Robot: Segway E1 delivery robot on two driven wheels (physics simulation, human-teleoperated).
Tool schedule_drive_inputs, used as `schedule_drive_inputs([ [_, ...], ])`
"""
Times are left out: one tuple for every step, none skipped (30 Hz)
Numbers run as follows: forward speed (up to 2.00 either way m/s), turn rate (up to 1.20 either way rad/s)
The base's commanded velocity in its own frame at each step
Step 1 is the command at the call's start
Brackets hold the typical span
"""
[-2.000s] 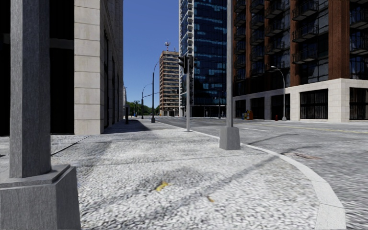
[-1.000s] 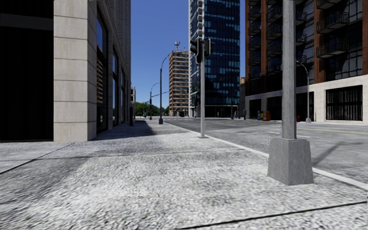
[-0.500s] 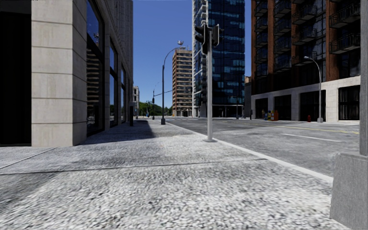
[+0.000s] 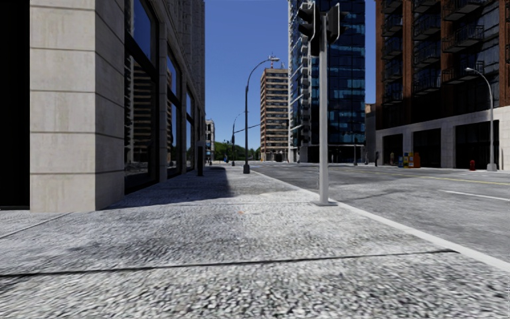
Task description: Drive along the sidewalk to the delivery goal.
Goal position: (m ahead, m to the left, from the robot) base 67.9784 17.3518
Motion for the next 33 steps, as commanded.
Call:
schedule_drive_inputs([
  [1.93,0.38],
  [1.93,0.38],
  [1.93,0.38],
  [1.93,0.38],
  [1.93,0.38],
  [1.93,0.38],
  [1.93,0.38],
  [1.93,0.38],
  [1.93,0.25],
  [1.93,0.25],
  [1.93,0.08],
  [1.93,0.00],
  [1.93,0.00],
  [1.93,0.00],
  [1.93,0.00],
  [1.93,0.00],
  [1.93,0.00],
  [1.93,0.00],
  [1.93,0.00],
  [1.93,0.00],
  [1.93,0.00],
  [1.93,0.00],
  [1.93,0.00],
  [1.93,0.00],
  [1.93,0.00],
  [1.93,0.00],
  [1.93,0.00],
  [1.93,0.00],
  [1.93,0.00],
  [1.93,0.00],
  [1.93,0.00],
  [1.93,0.00],
  [1.93,0.00],
])
